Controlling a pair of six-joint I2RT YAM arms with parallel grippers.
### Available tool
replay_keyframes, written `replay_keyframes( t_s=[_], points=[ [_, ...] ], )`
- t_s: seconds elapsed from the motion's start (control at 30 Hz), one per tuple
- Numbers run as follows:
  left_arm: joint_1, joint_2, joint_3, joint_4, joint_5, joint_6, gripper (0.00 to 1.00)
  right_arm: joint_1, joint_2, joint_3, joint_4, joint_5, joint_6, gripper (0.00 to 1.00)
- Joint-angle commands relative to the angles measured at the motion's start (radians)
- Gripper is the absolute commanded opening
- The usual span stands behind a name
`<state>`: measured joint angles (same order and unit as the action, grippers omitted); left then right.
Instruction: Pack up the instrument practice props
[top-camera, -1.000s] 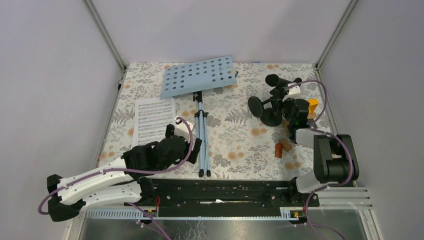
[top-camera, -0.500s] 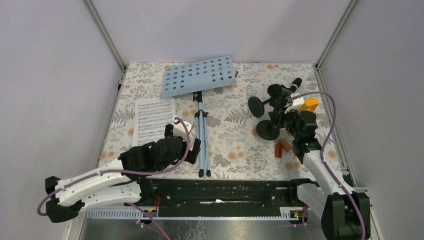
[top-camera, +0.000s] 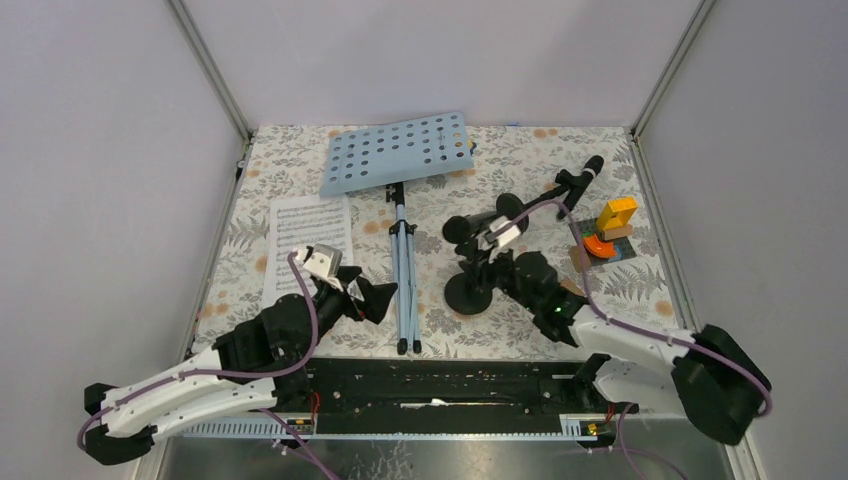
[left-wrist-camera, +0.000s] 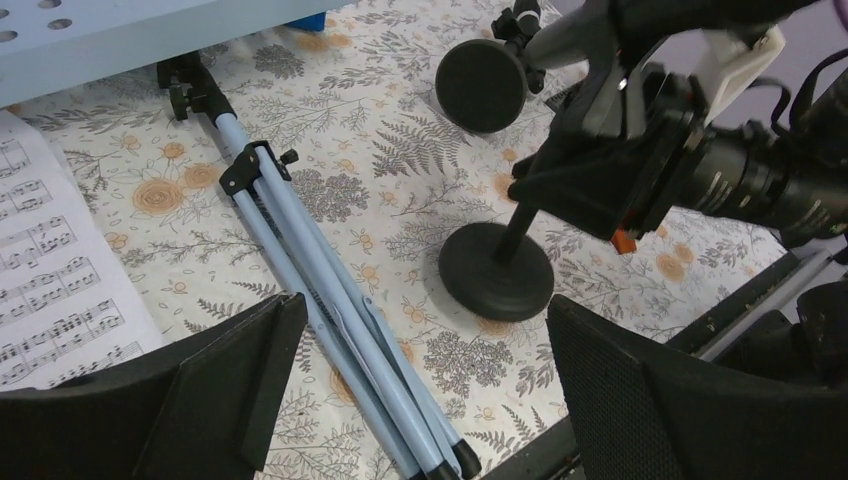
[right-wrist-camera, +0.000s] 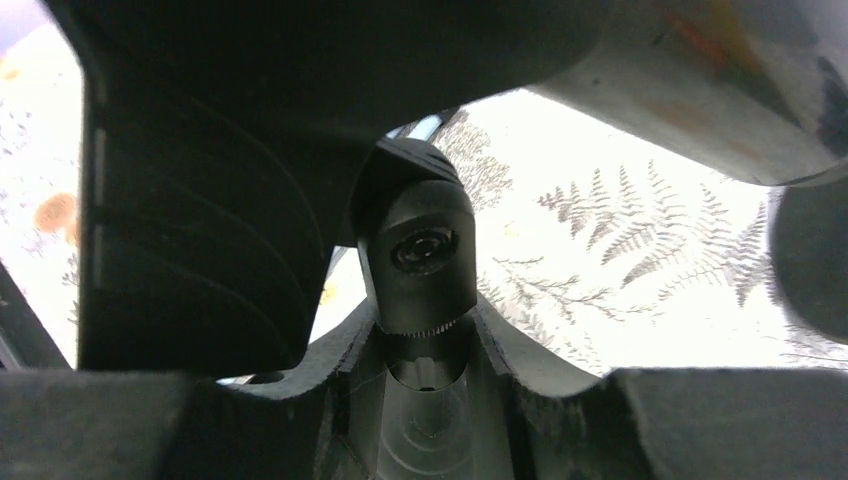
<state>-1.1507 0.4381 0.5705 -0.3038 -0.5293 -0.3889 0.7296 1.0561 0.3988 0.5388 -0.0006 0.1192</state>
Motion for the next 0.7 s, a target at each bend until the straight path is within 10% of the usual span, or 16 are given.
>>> replay_keyframes(
  t_s=[0.0, 0.4, 0.67],
  points=[
    [0.003, -0.06, -0.096, 0.213, -0.034, 0.016, 0.99, 0.124, 0.104, 0.059, 0.299, 0.293, -0.04, 0.0],
    [0.002, 0.111, -0.166, 0.484, 0.04, 0.127, 0.99, 0.366, 0.487, 0.135, 0.786, 0.94, -0.186, 0.07],
    [0.001, 0.075, -0.249, 0.576, 0.013, 0.132, 0.99, 0.37, 0.475, 0.111, 0.68, 0.954, -0.072, 0.63]
  ],
)
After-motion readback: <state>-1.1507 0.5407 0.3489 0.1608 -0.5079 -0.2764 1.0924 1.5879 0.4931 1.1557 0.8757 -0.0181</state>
